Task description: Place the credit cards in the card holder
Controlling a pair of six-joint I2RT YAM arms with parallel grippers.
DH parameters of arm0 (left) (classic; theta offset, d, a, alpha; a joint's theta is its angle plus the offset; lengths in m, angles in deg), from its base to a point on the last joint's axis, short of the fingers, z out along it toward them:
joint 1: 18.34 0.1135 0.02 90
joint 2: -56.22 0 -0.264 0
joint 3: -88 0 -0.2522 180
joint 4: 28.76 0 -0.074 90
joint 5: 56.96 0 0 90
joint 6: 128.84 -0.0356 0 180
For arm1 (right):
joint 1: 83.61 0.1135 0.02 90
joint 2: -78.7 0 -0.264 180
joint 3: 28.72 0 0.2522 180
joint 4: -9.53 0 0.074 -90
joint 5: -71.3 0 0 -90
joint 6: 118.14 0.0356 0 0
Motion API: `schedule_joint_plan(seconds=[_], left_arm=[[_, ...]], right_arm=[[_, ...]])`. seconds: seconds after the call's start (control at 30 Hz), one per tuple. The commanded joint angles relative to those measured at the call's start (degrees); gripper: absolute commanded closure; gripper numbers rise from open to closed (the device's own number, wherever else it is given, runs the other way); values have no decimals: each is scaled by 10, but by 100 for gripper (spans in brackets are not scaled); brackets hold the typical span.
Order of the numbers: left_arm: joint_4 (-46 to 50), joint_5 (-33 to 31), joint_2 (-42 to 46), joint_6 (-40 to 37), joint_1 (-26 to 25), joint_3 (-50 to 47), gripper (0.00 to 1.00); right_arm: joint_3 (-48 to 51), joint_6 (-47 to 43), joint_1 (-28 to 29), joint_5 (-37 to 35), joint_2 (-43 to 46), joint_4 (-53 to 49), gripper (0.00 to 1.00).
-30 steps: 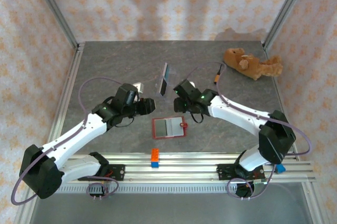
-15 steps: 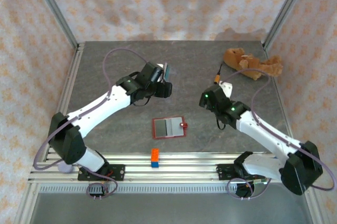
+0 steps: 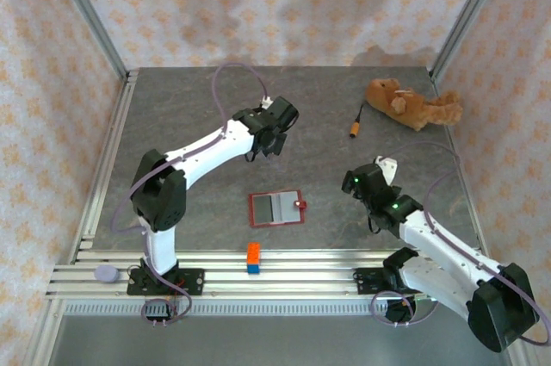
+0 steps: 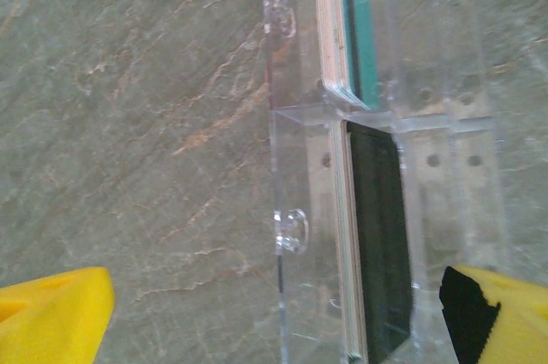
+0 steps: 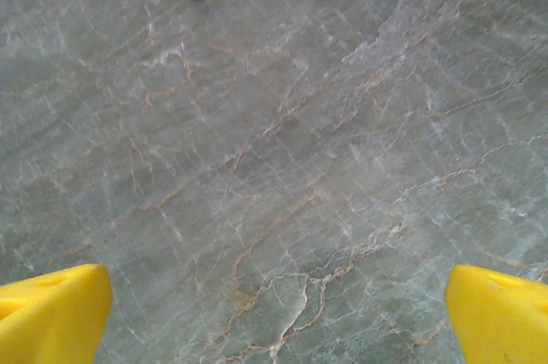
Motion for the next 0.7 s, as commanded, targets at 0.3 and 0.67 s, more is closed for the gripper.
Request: schedule_joint_plan(seconds=[0.3,0.67], left_arm=[[14,-98,-64,-11,-1,20,0],[32,-150,-61,-1,-1,30,9]], right_arm=[[28,-26,-2,35,28,56,0],[32,-30,-2,42,29,62,0]])
